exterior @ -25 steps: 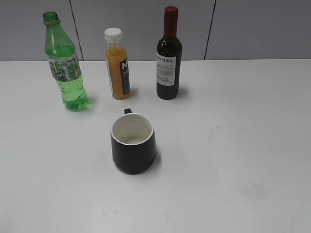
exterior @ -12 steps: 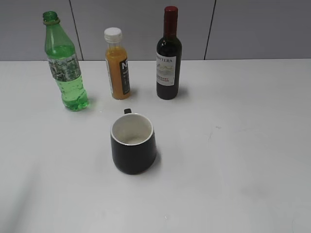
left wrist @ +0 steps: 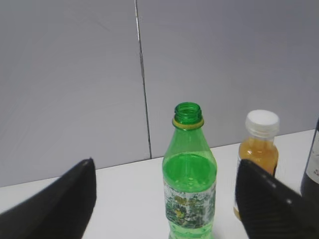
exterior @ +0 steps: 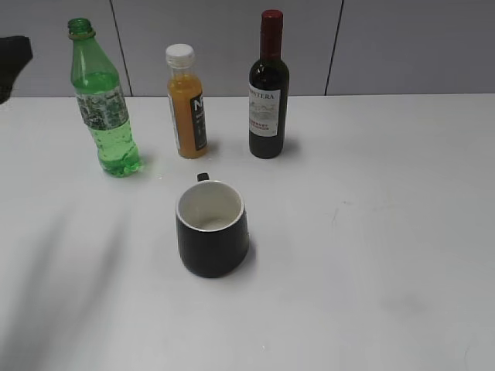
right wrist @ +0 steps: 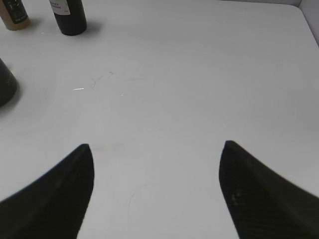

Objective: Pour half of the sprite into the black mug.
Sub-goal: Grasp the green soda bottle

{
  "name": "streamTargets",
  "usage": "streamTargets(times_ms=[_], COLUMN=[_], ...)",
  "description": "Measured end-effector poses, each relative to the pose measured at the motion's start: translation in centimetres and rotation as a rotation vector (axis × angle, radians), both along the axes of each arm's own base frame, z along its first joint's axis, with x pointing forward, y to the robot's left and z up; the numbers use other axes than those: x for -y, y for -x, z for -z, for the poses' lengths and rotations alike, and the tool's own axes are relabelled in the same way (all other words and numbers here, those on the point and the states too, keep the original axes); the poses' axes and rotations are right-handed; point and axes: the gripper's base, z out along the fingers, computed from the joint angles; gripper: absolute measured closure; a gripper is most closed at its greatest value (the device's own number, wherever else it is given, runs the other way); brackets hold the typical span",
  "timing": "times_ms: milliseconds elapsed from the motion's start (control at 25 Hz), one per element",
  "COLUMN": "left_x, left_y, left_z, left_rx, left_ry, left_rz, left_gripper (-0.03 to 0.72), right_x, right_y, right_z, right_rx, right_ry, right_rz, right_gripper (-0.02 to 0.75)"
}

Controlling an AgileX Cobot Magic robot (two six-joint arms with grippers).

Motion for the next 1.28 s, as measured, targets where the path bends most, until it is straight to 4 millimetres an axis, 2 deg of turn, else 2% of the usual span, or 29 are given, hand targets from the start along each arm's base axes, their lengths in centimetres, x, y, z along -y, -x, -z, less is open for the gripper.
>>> streamTargets(times_ms=[160, 440, 880, 1280], left_x=[0.4, 1.2, 1.8, 1.9], left_y=[-2.0, -4.3, -5.9, -7.4], left_z=[2.4, 5.5, 8.7, 12.7], left_rx=[-0.019, -0.013, 0.037, 0.022], left_ry=[-0.014, 0.067, 0.054, 0.11], left_rz=[0.0, 0.02, 0.056, 0.026], left_gripper=[0.021, 0.019, 0.015, -0.004], right_x=[0.0, 0.0, 0.0, 0.0], right_y=[0.0, 0.0, 0.0, 0.0], right_z=[0.0, 0.0, 0.0, 0.0], right_rx=[0.0, 0.0, 0.001, 0.001], right_ry=[0.0, -0.001, -0.001, -0.001], right_rz=[0.0, 0.0, 0.0, 0.0], right_gripper=[0.147, 0.147, 0.147, 0.147])
